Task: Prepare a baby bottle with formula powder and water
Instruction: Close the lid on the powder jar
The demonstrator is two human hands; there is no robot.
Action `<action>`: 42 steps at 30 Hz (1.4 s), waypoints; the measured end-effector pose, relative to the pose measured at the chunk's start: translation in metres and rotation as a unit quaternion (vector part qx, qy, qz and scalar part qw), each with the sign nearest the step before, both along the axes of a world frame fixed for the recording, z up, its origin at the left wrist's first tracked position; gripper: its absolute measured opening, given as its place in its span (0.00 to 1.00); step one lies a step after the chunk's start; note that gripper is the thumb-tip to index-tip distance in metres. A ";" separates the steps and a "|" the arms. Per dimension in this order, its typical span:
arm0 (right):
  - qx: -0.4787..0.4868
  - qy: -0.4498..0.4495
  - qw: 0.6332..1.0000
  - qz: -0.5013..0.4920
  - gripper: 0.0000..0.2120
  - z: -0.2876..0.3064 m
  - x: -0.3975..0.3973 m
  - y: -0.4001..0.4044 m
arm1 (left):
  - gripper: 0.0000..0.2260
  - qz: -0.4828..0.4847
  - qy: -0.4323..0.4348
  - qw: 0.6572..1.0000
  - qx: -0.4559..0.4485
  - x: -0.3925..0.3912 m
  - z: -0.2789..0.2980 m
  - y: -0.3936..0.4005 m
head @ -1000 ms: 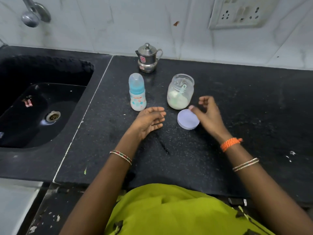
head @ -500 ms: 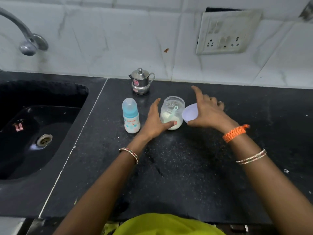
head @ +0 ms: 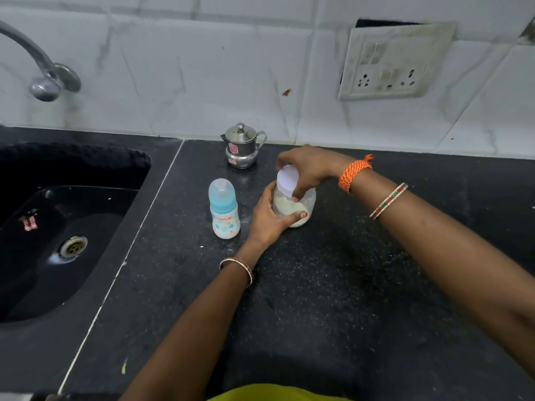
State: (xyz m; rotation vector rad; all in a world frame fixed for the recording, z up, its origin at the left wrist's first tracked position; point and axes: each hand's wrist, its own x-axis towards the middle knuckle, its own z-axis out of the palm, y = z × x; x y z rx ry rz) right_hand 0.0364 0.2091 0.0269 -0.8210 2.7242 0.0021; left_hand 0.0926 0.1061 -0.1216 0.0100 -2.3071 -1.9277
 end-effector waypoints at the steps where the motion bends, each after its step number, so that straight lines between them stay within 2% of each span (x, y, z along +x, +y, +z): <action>1: 0.003 -0.002 1.000 -0.005 0.35 -0.001 -0.002 -0.001 | 0.40 0.000 0.001 1.000 0.002 0.000 -0.001 0.000; 4: 0.005 0.002 1.000 -0.025 0.33 -0.004 -0.002 -0.001 | 0.38 0.001 0.008 1.000 0.013 -0.002 -0.003 0.000; 7: 0.019 0.081 0.994 -0.070 0.25 -0.007 0.004 -0.003 | 0.37 0.003 0.007 1.000 0.020 -0.002 -0.003 0.001; 9: 0.050 0.123 0.986 -0.101 0.31 -0.007 0.006 -0.006 | 0.38 0.002 0.006 1.000 0.014 -0.002 -0.003 0.000; 12: 0.030 0.099 0.986 -0.132 0.37 0.008 0.007 -0.008 | 0.38 0.003 0.006 1.000 0.008 -0.001 -0.002 -0.001; 13: 0.019 0.097 0.989 -0.106 0.34 0.014 0.007 -0.007 | 0.39 0.003 0.003 1.000 0.008 -0.001 -0.002 -0.001; 15: 0.032 0.068 0.997 -0.014 0.16 0.019 0.003 -0.005 | 0.39 0.003 0.003 1.000 0.009 -0.001 -0.002 -0.001; 16: 0.061 0.022 0.998 0.028 0.17 0.018 0.003 -0.005 | 0.38 0.002 0.002 1.000 0.009 0.000 -0.001 -0.001; 17: 0.084 -0.029 0.995 0.054 0.24 0.013 0.003 -0.004 | 0.38 0.002 -0.001 1.000 0.008 0.000 -0.001 -0.001; 19: 0.086 -0.064 0.994 0.039 0.30 0.003 0.000 -0.003 | 0.38 0.005 -0.004 1.000 0.003 0.000 -0.001 -0.001; 21: 0.049 0.001 0.999 0.003 0.28 -0.006 0.000 -0.003 | 0.38 0.013 0.005 1.000 -0.003 0.000 -0.001 0.000; 23: 0.012 0.072 0.995 -0.074 0.28 -0.011 0.005 -0.004 | 0.37 0.021 0.010 1.000 -0.004 0.001 -0.002 0.001; 26: -0.007 0.069 0.983 -0.167 0.36 -0.012 0.016 -0.004 | 0.39 0.021 0.012 1.000 -0.011 -0.001 -0.004 0.002; 27: 0.029 0.087 0.982 -0.165 0.37 -0.008 0.019 -0.005 | 0.39 0.020 0.011 1.000 -0.013 -0.001 -0.004 0.001; 29: 0.127 0.130 0.979 -0.097 0.33 0.000 0.020 -0.007 | 0.39 0.020 0.004 1.000 -0.010 -0.001 -0.004 0.001; 30: 0.158 0.109 0.980 -0.058 0.31 0.003 0.019 -0.008 | 0.39 0.019 0.003 1.000 -0.009 -0.001 -0.004 0.001; 31: 0.166 0.067 0.983 -0.032 0.33 0.003 0.015 -0.008 | 0.38 0.017 0.004 1.000 -0.010 0.000 -0.003 0.001; 33: 0.126 0.014 0.992 -0.019 0.37 0.006 0.012 -0.007 | 0.38 0.017 0.006 1.000 -0.010 -0.001 -0.004 0.001; 36: 0.029 0.029 0.997 -0.071 0.33 0.004 0.010 -0.007 | 0.38 0.018 0.007 1.000 -0.005 -0.001 -0.004 0.002; 42: 0.019 0.116 0.982 -0.151 0.32 -0.022 0.010 -0.013 | 0.33 0.023 0.017 1.000 -0.008 0.000 -0.002 0.004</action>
